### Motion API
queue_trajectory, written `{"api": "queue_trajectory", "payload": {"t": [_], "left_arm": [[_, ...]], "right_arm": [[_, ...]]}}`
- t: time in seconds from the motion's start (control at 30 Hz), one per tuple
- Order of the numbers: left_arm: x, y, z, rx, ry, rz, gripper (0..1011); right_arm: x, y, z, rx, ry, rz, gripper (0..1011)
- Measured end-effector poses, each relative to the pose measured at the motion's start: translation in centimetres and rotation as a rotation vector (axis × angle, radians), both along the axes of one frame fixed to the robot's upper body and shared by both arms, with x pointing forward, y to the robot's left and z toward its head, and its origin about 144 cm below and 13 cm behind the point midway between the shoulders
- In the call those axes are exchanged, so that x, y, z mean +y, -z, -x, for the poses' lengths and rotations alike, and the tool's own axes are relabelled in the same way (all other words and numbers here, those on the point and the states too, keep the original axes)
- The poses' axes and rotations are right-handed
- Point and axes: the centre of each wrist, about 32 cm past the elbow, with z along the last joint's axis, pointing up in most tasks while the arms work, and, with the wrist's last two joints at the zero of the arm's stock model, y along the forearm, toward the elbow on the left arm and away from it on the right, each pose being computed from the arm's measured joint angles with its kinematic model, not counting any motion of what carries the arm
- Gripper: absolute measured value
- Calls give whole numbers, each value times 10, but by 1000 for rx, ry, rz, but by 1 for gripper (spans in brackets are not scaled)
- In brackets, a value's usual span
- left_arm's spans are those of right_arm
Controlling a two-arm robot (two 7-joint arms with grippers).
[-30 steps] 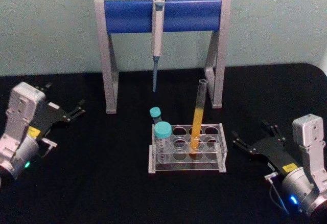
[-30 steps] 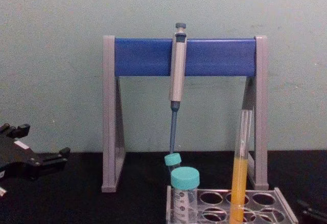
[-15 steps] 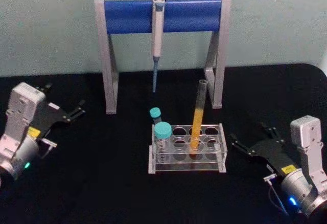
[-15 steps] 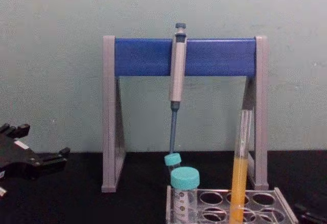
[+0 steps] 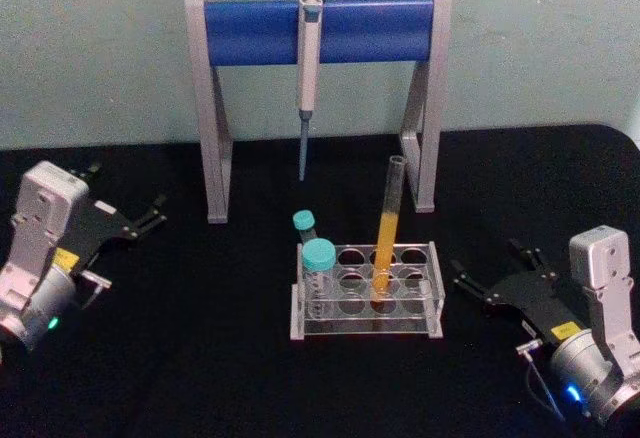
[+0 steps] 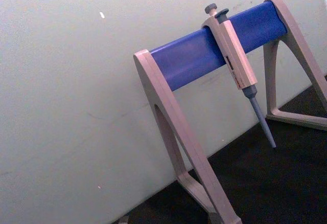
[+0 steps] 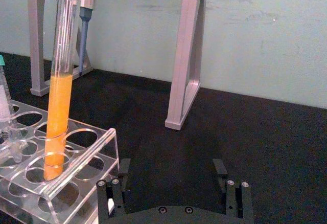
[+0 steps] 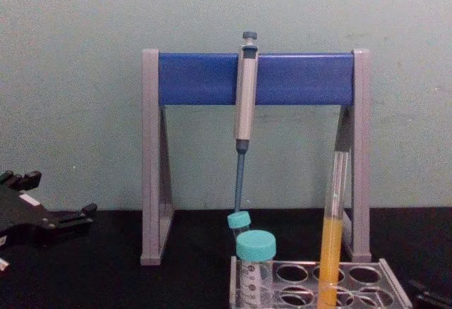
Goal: Pick up the test tube from the test tube rack, shake it, then place it back into the test tube rack.
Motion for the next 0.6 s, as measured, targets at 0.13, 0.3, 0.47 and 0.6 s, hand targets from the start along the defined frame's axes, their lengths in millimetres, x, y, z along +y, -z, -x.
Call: {"api": "queue_trajectory", "payload": {"t": [0.13,0.3,0.47,0.6], "left_arm": [[0,0,0,0,0,0,1001],[0,0,0,0,0,0,1001],[0,0,0,0,0,0,1001],[0,0,0,0,0,0,1001]], "right_arm": [[0,0,0,0,0,0,1000],[0,0,0,-1,0,0,1000],[0,0,0,-2,0,-1,1000],[0,0,0,-2,0,-1,1000]]}}
